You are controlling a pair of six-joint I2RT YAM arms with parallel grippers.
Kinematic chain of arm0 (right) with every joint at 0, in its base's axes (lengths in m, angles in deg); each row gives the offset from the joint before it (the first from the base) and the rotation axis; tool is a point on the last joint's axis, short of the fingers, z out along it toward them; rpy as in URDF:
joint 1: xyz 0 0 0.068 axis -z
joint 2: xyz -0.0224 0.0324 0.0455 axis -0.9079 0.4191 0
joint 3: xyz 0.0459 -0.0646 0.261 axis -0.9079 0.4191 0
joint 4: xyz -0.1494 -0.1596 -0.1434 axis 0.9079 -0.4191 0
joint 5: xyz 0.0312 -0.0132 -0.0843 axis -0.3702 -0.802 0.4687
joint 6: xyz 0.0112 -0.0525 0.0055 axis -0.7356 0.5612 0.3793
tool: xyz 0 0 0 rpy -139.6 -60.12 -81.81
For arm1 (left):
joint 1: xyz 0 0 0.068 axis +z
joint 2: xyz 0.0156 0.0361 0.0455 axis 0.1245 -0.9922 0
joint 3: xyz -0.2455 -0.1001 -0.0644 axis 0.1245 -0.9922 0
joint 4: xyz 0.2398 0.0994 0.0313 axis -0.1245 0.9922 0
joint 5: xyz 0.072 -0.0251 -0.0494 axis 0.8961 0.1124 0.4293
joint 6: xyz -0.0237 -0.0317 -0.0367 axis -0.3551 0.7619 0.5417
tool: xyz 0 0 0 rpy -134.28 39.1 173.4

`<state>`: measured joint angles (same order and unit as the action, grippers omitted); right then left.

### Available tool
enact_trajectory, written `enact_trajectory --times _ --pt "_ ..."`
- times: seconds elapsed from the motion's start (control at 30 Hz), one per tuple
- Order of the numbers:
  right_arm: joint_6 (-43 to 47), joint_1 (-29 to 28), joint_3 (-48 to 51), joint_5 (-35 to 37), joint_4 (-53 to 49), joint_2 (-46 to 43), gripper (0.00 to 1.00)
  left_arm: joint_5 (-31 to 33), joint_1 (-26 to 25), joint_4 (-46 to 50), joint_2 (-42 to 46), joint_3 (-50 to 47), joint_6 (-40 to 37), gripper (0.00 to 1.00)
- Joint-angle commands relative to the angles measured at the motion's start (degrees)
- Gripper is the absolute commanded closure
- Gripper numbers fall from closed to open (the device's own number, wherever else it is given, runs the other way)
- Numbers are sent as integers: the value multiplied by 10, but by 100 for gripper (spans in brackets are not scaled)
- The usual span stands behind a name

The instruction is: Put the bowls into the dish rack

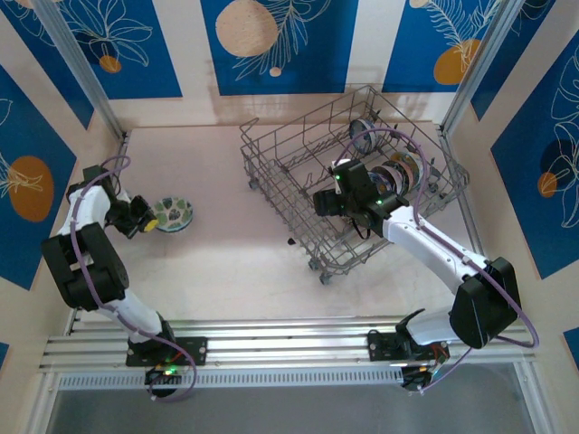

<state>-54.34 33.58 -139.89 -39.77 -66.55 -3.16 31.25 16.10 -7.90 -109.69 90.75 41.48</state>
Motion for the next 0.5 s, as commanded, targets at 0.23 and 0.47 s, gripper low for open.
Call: enact_trajectory --times 0.23,0.47 --pt "-9 -13 -23 -7 -7 5 18 -61 4 -10 53 -22 15 100" --pt "-9 -20 -27 -5 -8 6 18 -66 3 -7 71 -22 20 100"
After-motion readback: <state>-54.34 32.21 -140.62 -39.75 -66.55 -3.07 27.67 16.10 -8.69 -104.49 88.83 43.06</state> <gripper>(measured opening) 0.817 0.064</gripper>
